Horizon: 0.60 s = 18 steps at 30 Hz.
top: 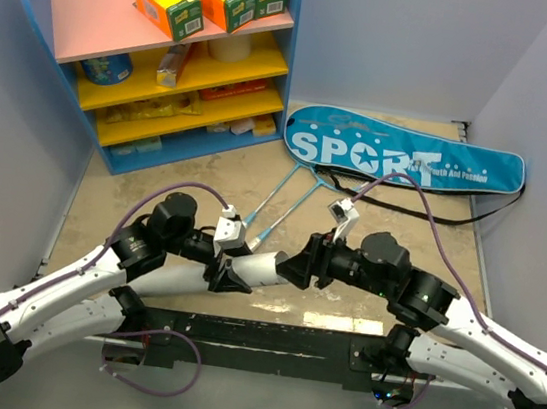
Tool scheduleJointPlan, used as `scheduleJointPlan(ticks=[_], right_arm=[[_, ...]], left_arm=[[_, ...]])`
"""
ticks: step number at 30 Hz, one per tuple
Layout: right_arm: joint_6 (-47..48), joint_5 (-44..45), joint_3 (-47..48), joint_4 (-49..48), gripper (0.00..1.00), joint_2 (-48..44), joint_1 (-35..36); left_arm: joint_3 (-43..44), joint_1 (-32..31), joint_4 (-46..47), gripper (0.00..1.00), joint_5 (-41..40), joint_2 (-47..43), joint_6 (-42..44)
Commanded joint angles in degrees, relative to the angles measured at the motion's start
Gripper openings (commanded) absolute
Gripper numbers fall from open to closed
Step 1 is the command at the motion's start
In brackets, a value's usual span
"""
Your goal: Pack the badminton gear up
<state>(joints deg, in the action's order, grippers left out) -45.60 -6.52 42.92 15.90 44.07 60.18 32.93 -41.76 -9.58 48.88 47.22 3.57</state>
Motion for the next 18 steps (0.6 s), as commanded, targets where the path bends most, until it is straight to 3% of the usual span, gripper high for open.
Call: scheduleJointPlan(ticks=[1,7,13,15,18], right_arm=[[0.08,6.34,4.80,7.90,0.72,-4.87,0.73],[-1.33,24.69,11.56,24.33,0.75,-6.91,0.73],[-4.23,38.84,15.44,36.38,0.81,6.18,-0.49],[-1.79,38.96,15.53,35.79,0.79,9.17,-2.95],[4.88,33.35,13.34,30.70,0.73,12.26,-14.45]], left_arm=[[1.88,-0.43,8.53,0.00,0.86,-0.29,-0.50],[1.96,-0.43,8.53,0.00,0.69,-0.11,-0.50],[2.05,-0.43,8.27,0.00,-0.89,-0.11,-0.58],[2.05,-0.34,8.09,0.00,-1.51,-0.29,-0.67],[2.14,-0.43,7.91,0.00,-1.77,-0.46,-0.50]])
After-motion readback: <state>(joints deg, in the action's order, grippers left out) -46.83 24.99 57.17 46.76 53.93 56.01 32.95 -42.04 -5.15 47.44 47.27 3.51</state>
